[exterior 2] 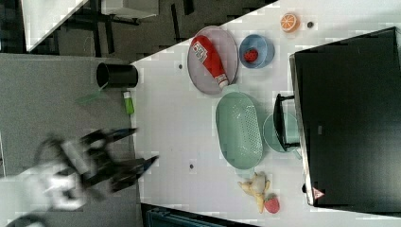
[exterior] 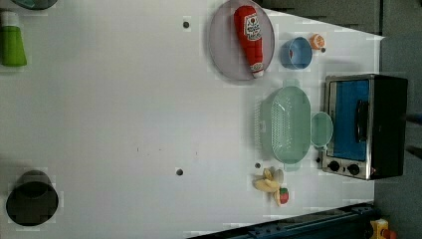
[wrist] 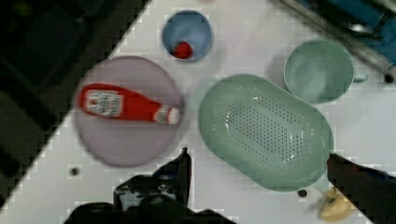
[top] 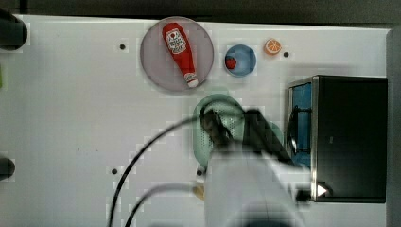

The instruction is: Drag strainer right to left.

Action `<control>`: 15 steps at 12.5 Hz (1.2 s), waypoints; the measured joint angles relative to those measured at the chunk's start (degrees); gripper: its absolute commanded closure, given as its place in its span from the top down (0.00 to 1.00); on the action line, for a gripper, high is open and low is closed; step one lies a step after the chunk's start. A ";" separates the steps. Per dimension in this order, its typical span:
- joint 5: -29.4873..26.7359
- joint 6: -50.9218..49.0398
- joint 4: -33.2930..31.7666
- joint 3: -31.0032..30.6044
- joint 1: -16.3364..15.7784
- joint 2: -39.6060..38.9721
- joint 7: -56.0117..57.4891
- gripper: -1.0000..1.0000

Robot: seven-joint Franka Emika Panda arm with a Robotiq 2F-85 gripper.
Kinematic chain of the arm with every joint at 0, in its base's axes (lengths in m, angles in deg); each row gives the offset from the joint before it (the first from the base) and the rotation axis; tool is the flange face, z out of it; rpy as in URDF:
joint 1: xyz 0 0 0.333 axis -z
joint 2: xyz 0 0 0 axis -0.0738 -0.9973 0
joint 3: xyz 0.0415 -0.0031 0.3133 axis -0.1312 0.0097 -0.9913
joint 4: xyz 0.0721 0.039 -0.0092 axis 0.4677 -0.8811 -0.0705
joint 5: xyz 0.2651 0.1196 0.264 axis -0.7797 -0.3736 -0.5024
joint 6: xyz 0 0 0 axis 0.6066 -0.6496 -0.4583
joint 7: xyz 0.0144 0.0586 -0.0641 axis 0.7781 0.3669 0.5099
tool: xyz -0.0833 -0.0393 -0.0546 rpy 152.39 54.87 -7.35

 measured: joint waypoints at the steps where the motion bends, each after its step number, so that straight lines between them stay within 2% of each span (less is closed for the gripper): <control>1: -0.01 2.56 -2.57 0.40 -0.02 -5.09 -3.10 1.00; 3: 0.60 9.67 -7.16 0.01 0.76 -16.03 -11.23 1.00; 6: -0.17 17.86 -10.18 0.25 -0.36 -28.91 -20.42 1.00; 11: -0.73 31.35 -9.85 -1.63 -0.17 -39.35 -25.35 1.00; 15: -1.45 36.58 -8.73 -1.86 0.34 -48.19 -29.82 1.00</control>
